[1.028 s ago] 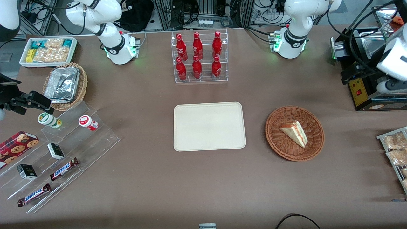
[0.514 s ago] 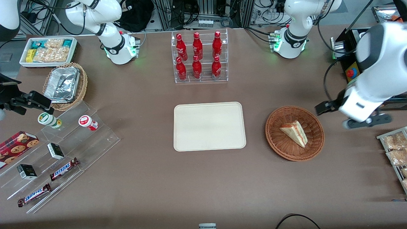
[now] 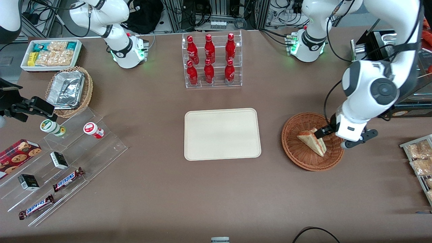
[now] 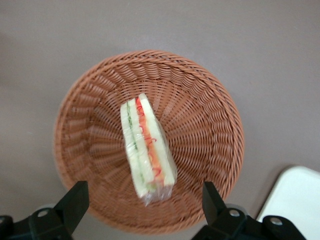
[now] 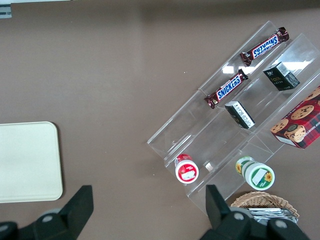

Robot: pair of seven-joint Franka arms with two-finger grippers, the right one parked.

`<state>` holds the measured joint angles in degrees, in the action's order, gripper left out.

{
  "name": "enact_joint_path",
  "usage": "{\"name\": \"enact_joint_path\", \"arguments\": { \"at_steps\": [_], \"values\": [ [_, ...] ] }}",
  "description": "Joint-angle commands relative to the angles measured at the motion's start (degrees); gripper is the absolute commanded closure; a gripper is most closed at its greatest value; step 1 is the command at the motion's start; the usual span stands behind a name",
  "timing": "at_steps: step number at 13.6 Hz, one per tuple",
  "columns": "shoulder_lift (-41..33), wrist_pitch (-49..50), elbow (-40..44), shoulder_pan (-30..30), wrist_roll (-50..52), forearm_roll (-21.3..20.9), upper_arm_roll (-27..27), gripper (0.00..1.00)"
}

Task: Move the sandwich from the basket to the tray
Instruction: 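Move the open left gripper down over the sandwich in the wicker basket, then close the left gripper on the sandwich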

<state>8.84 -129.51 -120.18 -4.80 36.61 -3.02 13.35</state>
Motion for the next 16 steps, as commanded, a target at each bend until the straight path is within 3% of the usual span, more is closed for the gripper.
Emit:
{"name": "enact_joint_path", "arguments": {
  "at_steps": [1,10,11,13,14,16],
  "values": [
    [0.12,-6.01,-4.97,-0.03,6.53,0.2,0.01,0.0],
    [7.5,-10.94,-6.03,-0.03,11.82,0.29,0.01,0.0],
    [7.86,-11.29,-5.86,-0.03,11.91,0.29,0.01,0.11],
    [7.95,-11.29,-5.5,-0.03,11.56,0.21,0.01,0.64],
    [7.95,-11.12,-4.89,-0.12,11.29,0.2,0.01,0.8],
    [7.86,-10.85,-3.93,0.14,11.12,-0.14,-0.07,0.87]
  ]
}}
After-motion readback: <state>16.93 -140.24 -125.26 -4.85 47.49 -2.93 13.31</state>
